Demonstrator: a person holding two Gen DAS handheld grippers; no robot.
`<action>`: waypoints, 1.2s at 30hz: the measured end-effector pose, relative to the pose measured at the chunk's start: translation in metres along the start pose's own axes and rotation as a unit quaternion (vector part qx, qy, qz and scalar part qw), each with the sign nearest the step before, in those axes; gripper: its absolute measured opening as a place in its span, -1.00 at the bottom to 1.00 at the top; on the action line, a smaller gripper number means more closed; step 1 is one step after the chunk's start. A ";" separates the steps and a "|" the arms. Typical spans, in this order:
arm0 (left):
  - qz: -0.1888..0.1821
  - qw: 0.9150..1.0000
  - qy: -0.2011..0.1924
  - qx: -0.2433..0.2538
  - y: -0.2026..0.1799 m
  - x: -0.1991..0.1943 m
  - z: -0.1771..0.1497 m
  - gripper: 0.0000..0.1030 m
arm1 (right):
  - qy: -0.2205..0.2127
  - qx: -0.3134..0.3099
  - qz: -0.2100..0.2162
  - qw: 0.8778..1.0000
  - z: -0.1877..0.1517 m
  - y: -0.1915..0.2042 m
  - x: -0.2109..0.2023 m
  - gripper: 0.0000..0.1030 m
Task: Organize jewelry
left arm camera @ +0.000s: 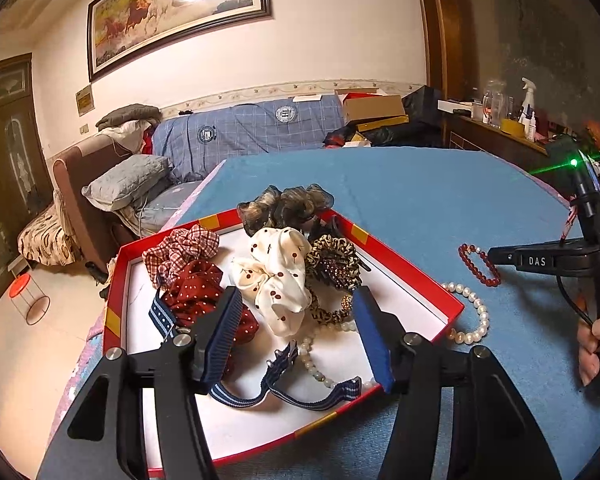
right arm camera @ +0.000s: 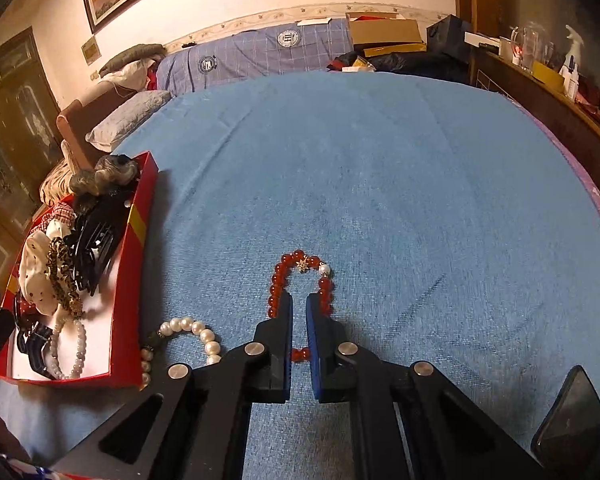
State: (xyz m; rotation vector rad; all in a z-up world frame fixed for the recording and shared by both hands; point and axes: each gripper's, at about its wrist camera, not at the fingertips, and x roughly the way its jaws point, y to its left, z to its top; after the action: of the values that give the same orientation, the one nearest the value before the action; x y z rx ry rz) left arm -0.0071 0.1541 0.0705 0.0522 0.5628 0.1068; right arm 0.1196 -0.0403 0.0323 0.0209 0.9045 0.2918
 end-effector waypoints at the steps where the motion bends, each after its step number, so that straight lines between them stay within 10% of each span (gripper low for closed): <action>1: 0.000 1.000 0.001 -0.002 0.000 0.000 0.000 0.10 | 0.004 -0.001 0.000 1.000 -0.001 -0.001 0.001 -0.86; 20: 0.047 0.997 -0.025 -0.055 -0.003 -0.089 -0.012 0.26 | -0.059 -0.020 0.090 0.994 -0.047 0.044 -0.094 -0.36; 24: 0.064 0.995 -0.037 -0.066 -0.001 -0.124 -0.015 0.38 | -0.079 -0.030 0.096 0.992 -0.060 0.053 -0.131 0.00; 27: 0.096 0.991 -0.058 -0.079 0.002 -0.159 -0.021 0.86 | -0.110 -0.039 0.103 0.988 -0.073 0.059 -0.167 0.38; 36: 0.160 0.982 -0.061 -0.073 0.000 -0.203 -0.045 1.00 | -0.185 -0.075 0.080 0.977 -0.136 0.093 -0.231 0.86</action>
State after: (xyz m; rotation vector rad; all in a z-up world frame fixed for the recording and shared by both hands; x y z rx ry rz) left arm -0.2014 0.1319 0.1400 0.0066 0.4196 0.4557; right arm -0.1433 -0.0249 0.1390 0.0082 0.5101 0.4892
